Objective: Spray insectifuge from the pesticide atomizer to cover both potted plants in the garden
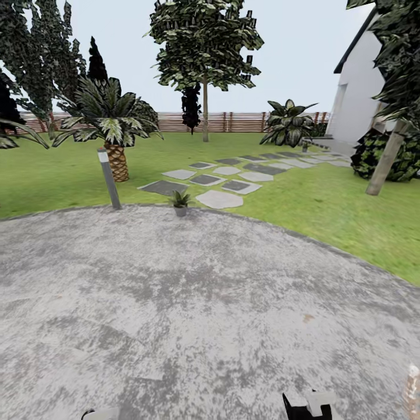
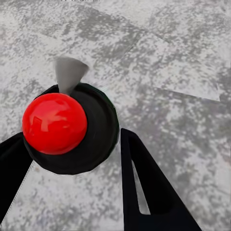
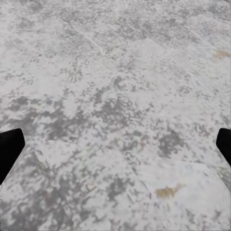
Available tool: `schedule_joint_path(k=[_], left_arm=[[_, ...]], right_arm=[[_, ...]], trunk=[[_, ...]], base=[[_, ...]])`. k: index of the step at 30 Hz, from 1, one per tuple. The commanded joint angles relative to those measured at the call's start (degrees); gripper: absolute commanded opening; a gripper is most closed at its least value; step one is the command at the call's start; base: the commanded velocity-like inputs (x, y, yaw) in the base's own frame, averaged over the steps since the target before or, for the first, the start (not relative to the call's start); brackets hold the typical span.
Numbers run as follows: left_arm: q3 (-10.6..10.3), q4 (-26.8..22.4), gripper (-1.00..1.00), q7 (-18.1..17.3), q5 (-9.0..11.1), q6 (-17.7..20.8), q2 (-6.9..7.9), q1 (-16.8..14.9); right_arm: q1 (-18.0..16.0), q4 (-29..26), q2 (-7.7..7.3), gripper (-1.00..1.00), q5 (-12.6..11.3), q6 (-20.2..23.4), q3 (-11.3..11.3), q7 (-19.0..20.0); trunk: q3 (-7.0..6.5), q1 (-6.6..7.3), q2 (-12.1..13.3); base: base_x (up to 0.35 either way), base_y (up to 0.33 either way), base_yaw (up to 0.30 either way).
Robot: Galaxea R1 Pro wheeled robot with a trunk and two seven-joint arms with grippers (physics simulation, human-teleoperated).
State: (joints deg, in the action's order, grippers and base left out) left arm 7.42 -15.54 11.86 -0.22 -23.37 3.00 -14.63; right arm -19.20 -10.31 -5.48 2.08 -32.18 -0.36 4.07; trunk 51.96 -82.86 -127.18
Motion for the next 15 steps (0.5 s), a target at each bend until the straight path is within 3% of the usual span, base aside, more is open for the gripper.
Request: schedule_joint_path(k=[1,15], left_arm=[[0.0,0.1,-1.00,0.1,0.0,-0.2,-0.01,-0.1],[0.0,0.1,-1.00,0.1,0.0,-0.2,-0.01,-0.1]], right_arm=[[0.0,0.0,0.00,1.00,0.2,-0.2,-0.1,0.1],[0.0,0.0,0.03,1.00,0.2,-0.2,-0.1,0.1]], trunk=[[0.05,-0.02,0.0],[0.64,-0.02,0.0]], base=[[0.339,0.000,0.275],[0.339,0.000,0.252]])
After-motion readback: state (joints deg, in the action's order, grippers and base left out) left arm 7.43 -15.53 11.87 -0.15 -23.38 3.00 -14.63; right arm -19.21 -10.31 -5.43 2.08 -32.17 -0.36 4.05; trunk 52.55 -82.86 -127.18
